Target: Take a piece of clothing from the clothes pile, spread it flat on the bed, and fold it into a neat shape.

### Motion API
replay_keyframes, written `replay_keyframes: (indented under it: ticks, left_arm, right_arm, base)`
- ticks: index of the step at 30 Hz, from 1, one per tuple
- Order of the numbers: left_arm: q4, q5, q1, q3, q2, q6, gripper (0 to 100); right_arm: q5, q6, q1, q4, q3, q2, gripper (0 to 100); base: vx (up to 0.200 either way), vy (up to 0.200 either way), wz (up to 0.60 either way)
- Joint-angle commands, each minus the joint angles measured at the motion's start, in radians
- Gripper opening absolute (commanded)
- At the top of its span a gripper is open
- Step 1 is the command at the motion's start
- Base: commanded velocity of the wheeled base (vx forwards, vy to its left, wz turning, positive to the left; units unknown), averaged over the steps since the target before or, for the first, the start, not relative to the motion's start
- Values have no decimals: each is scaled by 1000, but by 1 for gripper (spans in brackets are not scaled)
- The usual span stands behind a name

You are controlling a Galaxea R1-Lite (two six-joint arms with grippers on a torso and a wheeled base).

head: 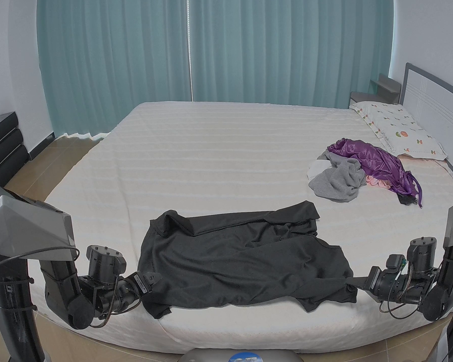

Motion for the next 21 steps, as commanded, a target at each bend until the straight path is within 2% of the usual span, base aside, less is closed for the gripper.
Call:
replay_keyframes:
  ticks: [1,8,13,16,17,21]
  left_arm:
    - [-1,0,-21,34,13,27,100]
    - [-4,-9,-101,100,17,82,100]
    - [-93,-8,-170,149,65,96,100]
    - [-134,3,-185,157,108,131,100]
    - [-171,29,-188,163,139,173,100]
    - [-199,70,-190,152,175,203,100]
  right_arm:
    - [1,0,-7,-3,16,37,0]
    - [1,0,-7,-6,6,61,0]
    - [-1,3,-32,-29,-15,29,0]
    - [-1,5,-42,-30,-20,14,0]
    - [-1,6,-50,-30,-20,-6,0]
    - [1,8,-59,-29,-15,-31,0]
  base:
    - [0,0,0]
    - [0,0,0]
    - [0,0,0]
    - [0,0,0]
    - [0,0,0]
    - [0,0,0]
